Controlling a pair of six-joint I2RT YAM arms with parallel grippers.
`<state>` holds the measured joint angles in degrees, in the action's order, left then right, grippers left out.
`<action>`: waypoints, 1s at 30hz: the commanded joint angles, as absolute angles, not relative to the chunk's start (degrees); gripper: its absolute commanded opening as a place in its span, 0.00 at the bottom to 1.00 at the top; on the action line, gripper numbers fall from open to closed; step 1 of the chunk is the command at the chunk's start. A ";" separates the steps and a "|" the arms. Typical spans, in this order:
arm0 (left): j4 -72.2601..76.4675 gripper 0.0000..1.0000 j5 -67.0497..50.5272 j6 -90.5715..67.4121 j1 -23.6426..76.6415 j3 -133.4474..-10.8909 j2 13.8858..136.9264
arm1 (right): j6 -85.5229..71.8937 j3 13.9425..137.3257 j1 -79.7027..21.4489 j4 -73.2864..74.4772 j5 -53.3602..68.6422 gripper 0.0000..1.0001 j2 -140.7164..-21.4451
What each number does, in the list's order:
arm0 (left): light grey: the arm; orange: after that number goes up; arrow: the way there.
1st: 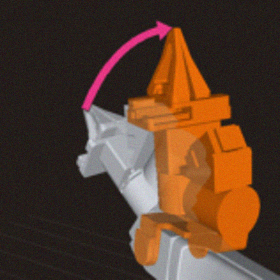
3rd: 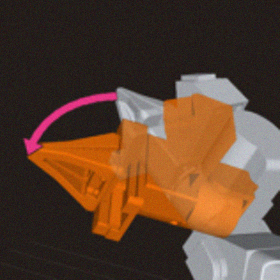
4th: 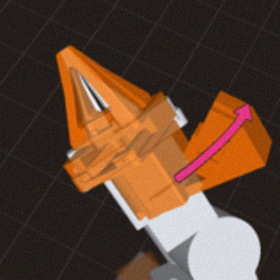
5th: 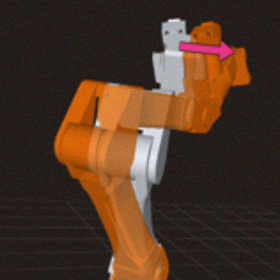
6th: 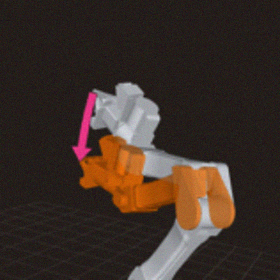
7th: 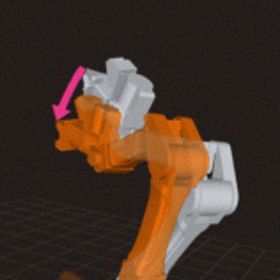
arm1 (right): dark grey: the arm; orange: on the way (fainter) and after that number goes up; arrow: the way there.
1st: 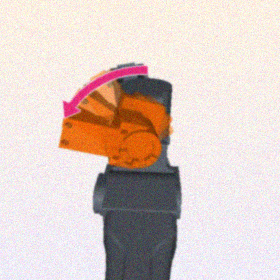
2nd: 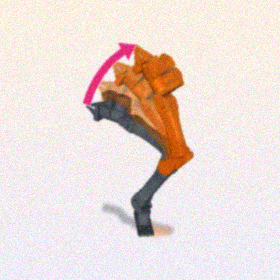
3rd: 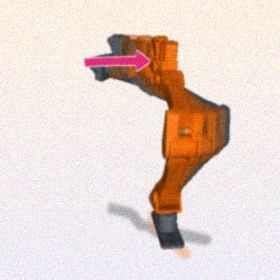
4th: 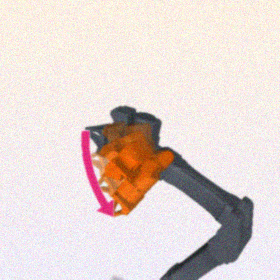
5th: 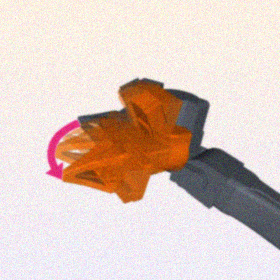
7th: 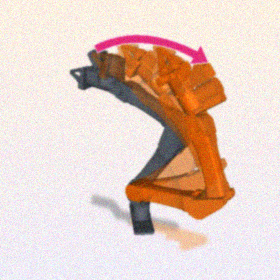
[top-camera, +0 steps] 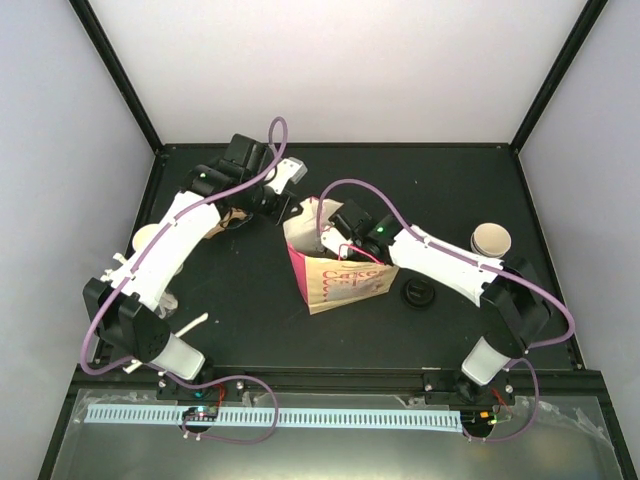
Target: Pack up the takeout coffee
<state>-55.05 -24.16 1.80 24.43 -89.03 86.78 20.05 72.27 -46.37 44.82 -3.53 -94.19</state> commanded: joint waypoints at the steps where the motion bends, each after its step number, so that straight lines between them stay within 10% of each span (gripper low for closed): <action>1: -54.98 0.02 -21.43 2.37 24.51 -90.10 86.21 | 24.22 70.32 -46.67 51.01 -3.37 0.66 -96.05; 17: -54.14 0.02 -23.32 2.09 27.76 -90.32 86.01 | 21.94 68.75 -46.63 49.87 -1.14 0.64 -99.61; 21: -53.88 0.01 -23.20 1.85 27.77 -90.58 85.87 | 20.78 72.39 -46.60 51.51 -0.54 0.71 -97.67; 23: -53.88 0.02 -23.24 1.80 27.86 -90.65 85.86 | 20.22 73.79 -46.61 51.96 -0.58 0.97 -96.66; 30: -54.14 0.01 -23.01 2.37 28.03 -90.70 85.62 | 17.92 79.77 -46.66 54.04 0.89 1.00 -94.17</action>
